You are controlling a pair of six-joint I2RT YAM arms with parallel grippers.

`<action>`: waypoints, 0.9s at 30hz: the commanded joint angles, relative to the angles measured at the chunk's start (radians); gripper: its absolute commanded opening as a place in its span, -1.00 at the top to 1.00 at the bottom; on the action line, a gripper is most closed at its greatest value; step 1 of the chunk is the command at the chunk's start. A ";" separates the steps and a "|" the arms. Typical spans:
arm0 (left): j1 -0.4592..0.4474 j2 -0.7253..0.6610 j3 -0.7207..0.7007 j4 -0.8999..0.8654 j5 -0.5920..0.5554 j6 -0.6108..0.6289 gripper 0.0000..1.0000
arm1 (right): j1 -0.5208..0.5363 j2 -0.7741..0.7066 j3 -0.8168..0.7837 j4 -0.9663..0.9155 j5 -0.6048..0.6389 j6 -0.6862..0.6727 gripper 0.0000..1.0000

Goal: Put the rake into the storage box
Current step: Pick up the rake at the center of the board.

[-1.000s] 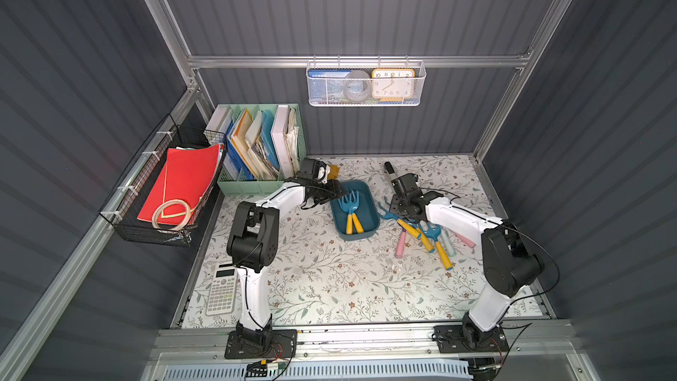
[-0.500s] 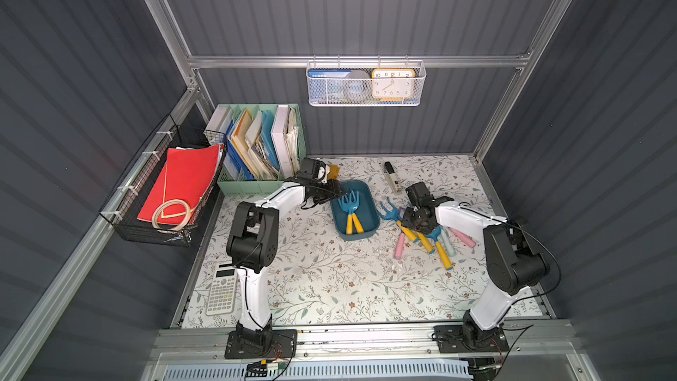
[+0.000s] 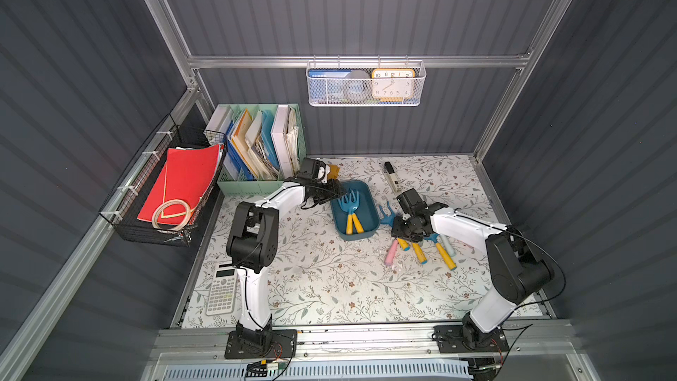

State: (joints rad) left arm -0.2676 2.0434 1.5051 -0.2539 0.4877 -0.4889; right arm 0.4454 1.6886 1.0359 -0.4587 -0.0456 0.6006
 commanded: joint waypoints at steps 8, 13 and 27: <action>0.004 -0.001 0.013 -0.008 0.013 -0.004 -0.26 | 0.035 0.004 -0.028 -0.024 -0.001 0.000 0.09; 0.004 -0.005 0.013 -0.008 0.017 -0.005 -0.27 | 0.036 0.011 -0.051 -0.015 0.000 -0.002 0.20; 0.004 -0.010 0.011 -0.002 0.089 -0.007 -0.44 | 0.034 -0.012 -0.052 -0.028 0.021 -0.008 0.79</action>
State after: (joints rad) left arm -0.2676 2.0434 1.5051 -0.2504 0.5354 -0.4896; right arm 0.4797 1.6878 0.9779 -0.4187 -0.0555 0.6090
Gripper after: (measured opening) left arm 0.719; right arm 0.271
